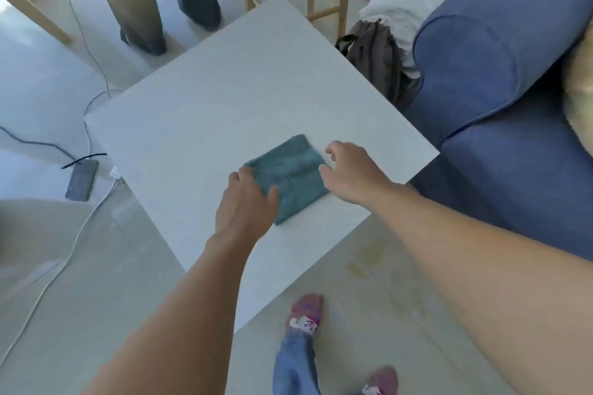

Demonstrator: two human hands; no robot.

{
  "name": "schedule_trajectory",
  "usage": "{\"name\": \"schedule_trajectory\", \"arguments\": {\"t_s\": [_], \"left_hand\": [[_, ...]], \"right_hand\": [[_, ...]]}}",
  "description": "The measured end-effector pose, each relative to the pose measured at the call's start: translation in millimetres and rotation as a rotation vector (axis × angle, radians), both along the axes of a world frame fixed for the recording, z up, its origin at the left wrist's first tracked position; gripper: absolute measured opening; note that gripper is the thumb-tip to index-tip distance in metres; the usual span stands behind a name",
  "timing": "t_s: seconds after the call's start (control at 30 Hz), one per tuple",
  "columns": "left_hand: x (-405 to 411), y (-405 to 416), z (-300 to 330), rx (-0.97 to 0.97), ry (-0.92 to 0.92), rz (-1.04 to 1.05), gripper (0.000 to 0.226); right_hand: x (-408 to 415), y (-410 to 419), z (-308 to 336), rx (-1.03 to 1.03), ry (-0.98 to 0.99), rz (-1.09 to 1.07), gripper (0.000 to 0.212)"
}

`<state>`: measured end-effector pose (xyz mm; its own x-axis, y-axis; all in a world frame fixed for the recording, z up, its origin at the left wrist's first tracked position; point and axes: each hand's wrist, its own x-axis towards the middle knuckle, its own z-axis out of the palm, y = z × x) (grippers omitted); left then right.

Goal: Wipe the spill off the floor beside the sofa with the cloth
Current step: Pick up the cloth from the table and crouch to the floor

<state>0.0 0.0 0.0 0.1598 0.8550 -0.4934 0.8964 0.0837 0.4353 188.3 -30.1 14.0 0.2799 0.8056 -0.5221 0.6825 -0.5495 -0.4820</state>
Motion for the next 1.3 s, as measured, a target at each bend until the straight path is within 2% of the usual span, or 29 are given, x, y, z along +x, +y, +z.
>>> {"name": "schedule_trajectory", "arguments": {"t_s": [0.17, 0.33, 0.43, 0.47, 0.5, 0.57, 0.6, 0.67, 0.7, 0.77, 0.8, 0.9, 1.03, 1.1, 1.3], "left_hand": [[9.5, -10.0, -56.7, 0.093, -0.081, 0.293, 0.055], [22.2, -4.7, -64.9, 0.061, -0.17, 0.493, 0.054], [27.2, 0.5, -61.2, -0.001, -0.182, 0.513, 0.035], [28.6, 2.0, -58.0, -0.022, -0.192, 0.502, 0.025], [29.9, 3.3, -55.6, -0.04, -0.206, 0.493, 0.02], [32.7, 5.5, -51.4, -0.064, -0.259, 0.497, 0.017], [35.6, 5.9, -49.6, -0.076, -0.285, 0.489, 0.017], [42.4, 4.3, -45.0, -0.107, -0.326, 0.451, 0.014], [46.9, 2.2, -43.0, -0.121, -0.344, 0.417, 0.015], [57.3, -4.9, -39.3, -0.121, -0.365, 0.306, 0.028], [62.3, -9.9, -37.0, -0.102, -0.379, 0.241, 0.037], [81.6, -27.9, -37.6, -0.056, -0.427, 0.065, 0.052], [108.5, -55.4, -48.4, -0.051, -0.411, -0.146, 0.038], [122.7, -73.4, -55.2, -0.035, -0.411, -0.215, 0.034], [179.5, -131.6, -85.6, -0.074, -0.33, -0.533, 0.057]], "right_hand": [[-12.5, 25.5, -51.1, -0.018, 0.031, -0.13, 0.031], [-23.1, 21.9, -71.0, -0.007, 0.035, -0.214, 0.028], [-20.7, 14.4, -76.4, -0.01, 0.043, -0.221, 0.007], [-18.3, 10.9, -76.5, -0.001, 0.064, -0.231, 0.007], [-15.8, 7.9, -76.1, 0.012, 0.098, -0.258, 0.019], [-8.0, 0.9, -73.1, 0.059, 0.17, -0.335, 0.031], [-3.6, -3.6, -70.4, 0.081, 0.202, -0.361, 0.03], [6.8, -15.5, -67.8, 0.098, 0.245, -0.377, 0.013], [12.8, -22.9, -67.6, 0.107, 0.267, -0.376, 0.021], [25.5, -40.3, -68.1, 0.134, 0.319, -0.37, 0.057], [31.3, -48.7, -69.1, 0.138, 0.332, -0.351, 0.064], [49.8, -76.9, -79.4, 0.126, 0.346, -0.336, 0.053], [70.8, -121.8, -90.7, 0.194, 0.401, -0.5, 0.03], [80.9, -148.8, -98.1, 0.244, 0.412, -0.607, 0.03], [110.8, -234.8, -132.2, 0.276, 0.315, -0.759, 0.048]]}}
